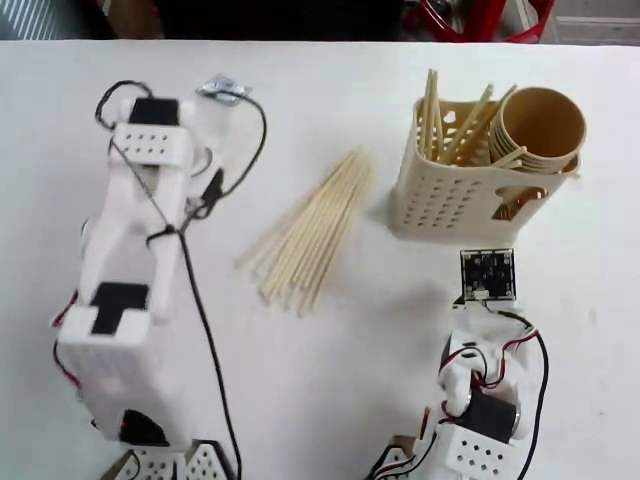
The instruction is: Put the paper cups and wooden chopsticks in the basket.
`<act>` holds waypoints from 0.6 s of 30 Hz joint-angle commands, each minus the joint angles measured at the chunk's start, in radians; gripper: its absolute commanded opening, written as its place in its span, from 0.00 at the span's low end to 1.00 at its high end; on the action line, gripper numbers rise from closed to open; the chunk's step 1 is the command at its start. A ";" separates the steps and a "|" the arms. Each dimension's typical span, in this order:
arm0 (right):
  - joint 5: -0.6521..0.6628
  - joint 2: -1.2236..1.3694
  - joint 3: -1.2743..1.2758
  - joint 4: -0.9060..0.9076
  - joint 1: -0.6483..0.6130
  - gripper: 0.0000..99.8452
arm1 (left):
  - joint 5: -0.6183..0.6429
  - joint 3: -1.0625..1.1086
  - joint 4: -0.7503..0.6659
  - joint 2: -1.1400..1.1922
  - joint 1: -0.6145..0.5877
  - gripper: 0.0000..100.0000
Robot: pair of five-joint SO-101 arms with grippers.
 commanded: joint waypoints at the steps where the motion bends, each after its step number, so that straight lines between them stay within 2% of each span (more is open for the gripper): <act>1: 0.008 -0.015 0.008 0.002 -0.007 0.02 | -0.077 0.293 -0.173 -0.156 -0.015 0.02; 4: 0.008 -0.015 0.008 0.002 -0.007 0.02 | -0.118 0.436 -0.328 -0.179 -0.015 0.04; 6: 0.008 -0.015 0.008 0.002 -0.007 0.02 | -0.124 0.471 -0.391 -0.179 -0.021 0.09; 8: 0.008 -0.015 0.008 0.002 -0.007 0.02 | -0.140 0.483 -0.433 -0.179 -0.022 0.13; 18: 0.008 -0.015 0.008 0.002 -0.007 0.02 | -0.155 0.482 -0.571 -0.154 0.030 0.13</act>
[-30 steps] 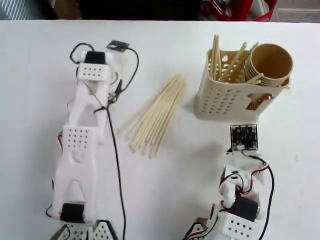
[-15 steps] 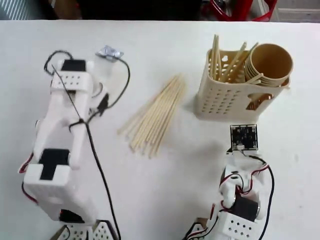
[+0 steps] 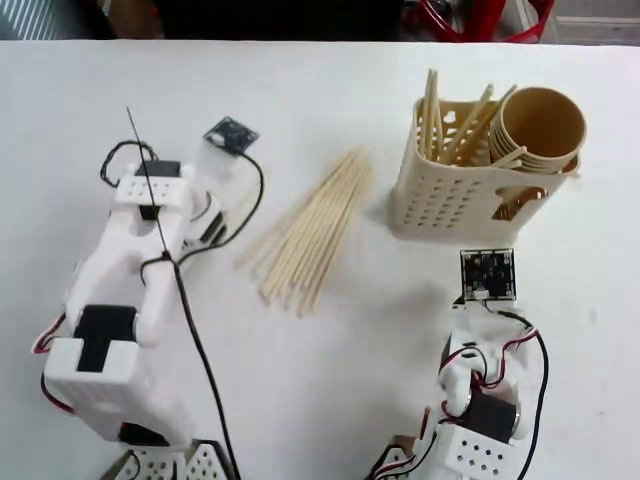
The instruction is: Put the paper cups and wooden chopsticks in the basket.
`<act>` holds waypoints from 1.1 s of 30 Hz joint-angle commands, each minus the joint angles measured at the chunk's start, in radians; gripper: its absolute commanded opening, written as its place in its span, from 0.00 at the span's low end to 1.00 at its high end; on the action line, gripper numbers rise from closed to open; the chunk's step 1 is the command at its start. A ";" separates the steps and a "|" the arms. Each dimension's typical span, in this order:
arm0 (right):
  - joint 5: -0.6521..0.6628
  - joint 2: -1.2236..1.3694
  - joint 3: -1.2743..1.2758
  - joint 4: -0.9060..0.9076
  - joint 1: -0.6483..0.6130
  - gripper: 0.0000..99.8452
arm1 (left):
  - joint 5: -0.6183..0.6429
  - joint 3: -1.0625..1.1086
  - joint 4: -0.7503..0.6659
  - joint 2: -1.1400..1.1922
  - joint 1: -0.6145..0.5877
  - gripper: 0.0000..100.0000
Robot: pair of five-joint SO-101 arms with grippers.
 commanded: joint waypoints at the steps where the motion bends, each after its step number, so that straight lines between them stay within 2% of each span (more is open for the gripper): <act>1: 0.008 -0.015 0.008 0.002 -0.007 0.02 | -0.023 0.000 -0.068 -0.027 0.044 0.13; 3: 0.008 -0.015 0.008 0.002 -0.007 0.02 | -0.055 -0.002 -0.101 0.004 0.073 0.13; 5: 0.008 -0.015 0.008 0.002 -0.005 0.02 | -0.035 -0.003 -0.124 0.041 0.085 0.13; 9: 0.008 -0.015 0.008 0.002 -0.004 0.02 | 0.003 -0.089 -0.080 0.148 0.081 0.13; 15: 0.008 -0.015 0.008 0.002 -0.004 0.02 | 0.080 -0.382 0.140 0.352 0.047 0.13; 19: 0.008 -0.015 0.008 0.002 -0.004 0.02 | 0.077 -0.559 0.273 0.473 0.048 0.03; 21: 0.008 -0.015 0.008 0.002 -0.004 0.02 | 0.077 -0.621 0.315 0.506 0.050 0.02; 28: 0.008 -0.015 0.008 0.002 -0.005 0.02 | 0.091 -0.850 0.512 0.383 0.065 0.02; 33: 0.008 -0.015 0.008 0.002 -0.007 0.02 | 0.143 -1.037 0.680 0.163 0.162 0.02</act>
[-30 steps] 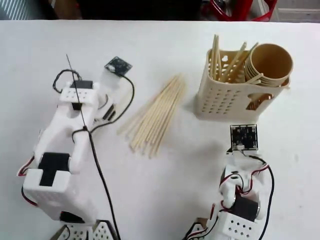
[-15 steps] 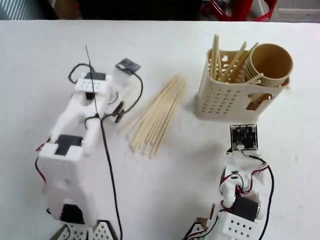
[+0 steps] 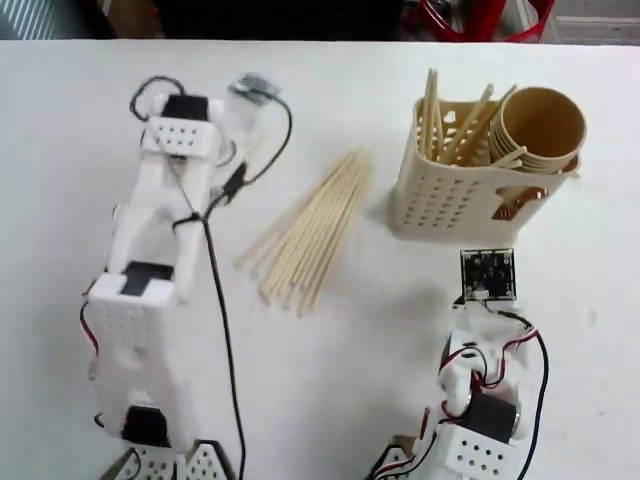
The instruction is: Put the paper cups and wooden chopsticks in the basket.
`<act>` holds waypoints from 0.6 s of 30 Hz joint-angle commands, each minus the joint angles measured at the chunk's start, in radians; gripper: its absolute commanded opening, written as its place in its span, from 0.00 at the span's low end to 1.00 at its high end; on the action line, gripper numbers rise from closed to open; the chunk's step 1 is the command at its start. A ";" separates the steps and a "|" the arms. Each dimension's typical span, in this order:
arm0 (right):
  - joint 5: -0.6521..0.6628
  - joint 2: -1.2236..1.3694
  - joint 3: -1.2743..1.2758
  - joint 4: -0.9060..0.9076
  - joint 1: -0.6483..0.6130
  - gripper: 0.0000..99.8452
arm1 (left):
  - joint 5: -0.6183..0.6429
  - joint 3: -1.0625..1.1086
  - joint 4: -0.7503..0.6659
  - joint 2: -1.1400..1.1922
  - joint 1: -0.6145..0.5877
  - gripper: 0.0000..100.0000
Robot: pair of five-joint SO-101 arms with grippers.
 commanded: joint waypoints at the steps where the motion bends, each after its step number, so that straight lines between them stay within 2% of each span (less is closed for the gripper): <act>1: 0.008 -0.015 0.008 0.002 -0.007 0.02 | 0.031 -0.161 0.097 -0.217 0.105 0.02; 5: 0.008 -0.015 0.008 0.002 -0.007 0.02 | 0.097 -0.241 0.098 -0.343 0.277 0.02; 9: 0.008 -0.015 0.008 0.002 -0.007 0.02 | 0.153 -0.273 0.011 -0.371 0.464 0.02; 12: 0.008 -0.015 0.008 0.002 -0.007 0.02 | 0.161 -0.269 -0.158 -0.371 0.558 0.02; 18: 0.008 -0.015 0.008 0.002 -0.007 0.02 | 0.195 -0.267 -0.565 -0.367 0.638 0.02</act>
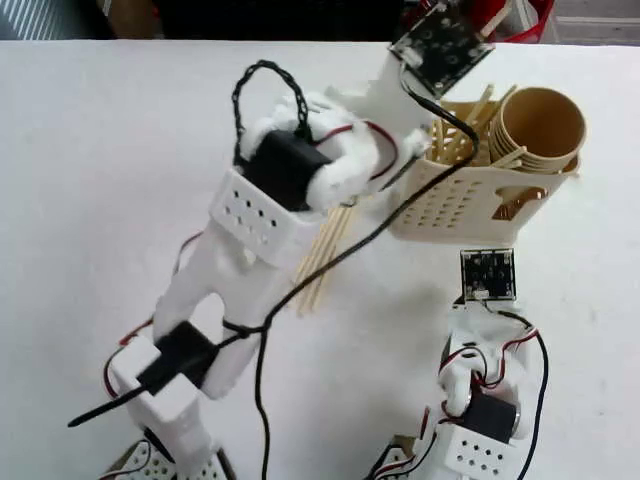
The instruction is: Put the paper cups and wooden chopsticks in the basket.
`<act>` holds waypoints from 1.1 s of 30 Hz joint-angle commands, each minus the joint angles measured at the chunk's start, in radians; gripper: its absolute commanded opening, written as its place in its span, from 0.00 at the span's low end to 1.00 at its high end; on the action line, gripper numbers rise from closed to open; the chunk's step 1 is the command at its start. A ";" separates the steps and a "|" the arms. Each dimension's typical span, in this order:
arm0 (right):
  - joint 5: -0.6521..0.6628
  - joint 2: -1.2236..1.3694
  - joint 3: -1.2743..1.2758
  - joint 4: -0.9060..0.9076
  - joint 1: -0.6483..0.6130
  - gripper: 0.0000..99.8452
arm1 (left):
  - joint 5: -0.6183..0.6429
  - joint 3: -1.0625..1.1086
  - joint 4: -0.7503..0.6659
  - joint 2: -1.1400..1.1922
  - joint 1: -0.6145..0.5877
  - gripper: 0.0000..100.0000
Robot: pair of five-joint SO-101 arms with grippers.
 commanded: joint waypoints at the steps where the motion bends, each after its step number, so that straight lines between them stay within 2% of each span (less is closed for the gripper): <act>1: 0.008 -0.015 0.008 0.002 -0.007 0.02 | 0.017 -0.035 -0.258 -0.053 0.047 0.02; 7: 0.008 -0.015 0.008 0.002 -0.007 0.02 | 0.018 -0.035 -0.539 0.045 0.081 0.02; 10: 0.008 -0.015 0.008 0.002 -0.007 0.02 | 0.028 -0.044 -0.583 0.122 0.091 0.02; 13: 0.008 -0.015 0.008 0.002 -0.007 0.02 | 0.098 -0.044 -0.615 0.183 0.091 0.02; 20: 0.008 -0.015 0.008 0.002 -0.007 0.02 | 0.124 -0.044 -0.589 0.226 0.081 0.02; 27: 0.008 -0.015 0.008 0.002 -0.005 0.02 | 0.190 -0.044 -0.546 0.228 0.048 0.08; 33: 0.008 -0.015 0.008 0.002 -0.005 0.02 | 0.190 -0.046 -0.502 0.225 0.019 0.08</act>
